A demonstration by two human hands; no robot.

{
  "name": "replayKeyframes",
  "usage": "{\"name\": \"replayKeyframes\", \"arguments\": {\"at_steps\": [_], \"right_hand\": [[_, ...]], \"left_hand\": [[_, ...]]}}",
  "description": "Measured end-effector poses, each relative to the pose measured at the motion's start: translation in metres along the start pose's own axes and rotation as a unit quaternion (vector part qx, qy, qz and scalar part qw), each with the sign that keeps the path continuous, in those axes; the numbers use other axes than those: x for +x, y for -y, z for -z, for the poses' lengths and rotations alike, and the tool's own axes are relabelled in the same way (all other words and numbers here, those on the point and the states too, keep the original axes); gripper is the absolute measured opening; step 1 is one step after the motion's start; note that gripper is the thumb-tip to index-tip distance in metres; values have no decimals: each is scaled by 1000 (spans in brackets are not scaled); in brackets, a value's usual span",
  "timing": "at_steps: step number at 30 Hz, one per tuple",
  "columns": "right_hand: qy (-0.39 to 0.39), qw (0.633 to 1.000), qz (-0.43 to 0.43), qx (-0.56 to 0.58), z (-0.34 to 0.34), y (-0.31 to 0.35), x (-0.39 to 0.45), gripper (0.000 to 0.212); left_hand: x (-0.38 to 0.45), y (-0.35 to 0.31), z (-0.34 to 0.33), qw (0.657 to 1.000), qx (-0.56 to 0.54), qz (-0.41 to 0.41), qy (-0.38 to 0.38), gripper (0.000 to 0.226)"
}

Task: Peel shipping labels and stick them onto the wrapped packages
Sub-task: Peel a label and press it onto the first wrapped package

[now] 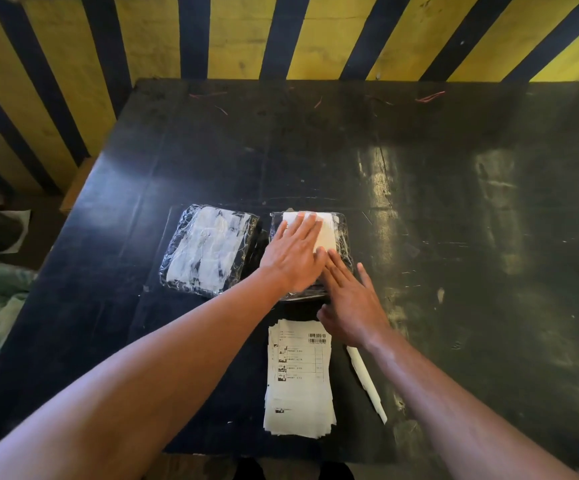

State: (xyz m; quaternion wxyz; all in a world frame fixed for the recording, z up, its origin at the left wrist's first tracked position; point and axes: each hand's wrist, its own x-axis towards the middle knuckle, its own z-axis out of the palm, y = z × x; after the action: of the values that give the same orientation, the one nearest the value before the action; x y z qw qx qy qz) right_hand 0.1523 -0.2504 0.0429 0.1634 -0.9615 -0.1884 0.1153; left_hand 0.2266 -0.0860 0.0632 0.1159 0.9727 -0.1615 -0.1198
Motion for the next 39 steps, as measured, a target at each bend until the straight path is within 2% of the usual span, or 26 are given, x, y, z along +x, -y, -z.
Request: {"name": "replayKeyframes", "arguments": {"at_steps": [4,10,12,15,17,19,21,24,29,31,35,39], "right_hand": [[-1,1000,-3,4,-1,0,3,99],[11,999,-3,32,1,-2,3,94],[1,995,2,95,5,-5,5,89],[-97,960,-59,257,13,-8,5,80],[-160,934,-153,281,13,-13,5,74],[-131,916,-238,295,13,-16,8,63],[-76,903,-277,319,13,-18,12,43],[-83,880,-298,360,13,-18,20,31],[-107,805,-344,471,23,-19,36,49],[-115,784,-344,504,33,-17,44,48],[-148,771,-333,522,55,-17,60,42],[-171,765,-329,527,60,-35,55,34]], "left_hand": [[23,12,2,998,15,59,30,67],[43,21,16,983,-68,165,52,74],[30,20,16,978,-108,176,26,80],[-7,9,15,958,-183,219,-28,85],[-35,3,9,937,-225,264,-37,83],[-58,-2,0,911,-283,297,-27,76],[-71,-5,-8,881,-355,310,-36,60],[-74,-4,-11,847,-413,328,-69,49],[-66,-1,0,806,-472,339,-115,35],[-59,2,7,795,-486,339,-128,34],[-44,8,16,761,-532,343,-144,46],[-37,-5,13,766,-533,323,-157,46]]}}
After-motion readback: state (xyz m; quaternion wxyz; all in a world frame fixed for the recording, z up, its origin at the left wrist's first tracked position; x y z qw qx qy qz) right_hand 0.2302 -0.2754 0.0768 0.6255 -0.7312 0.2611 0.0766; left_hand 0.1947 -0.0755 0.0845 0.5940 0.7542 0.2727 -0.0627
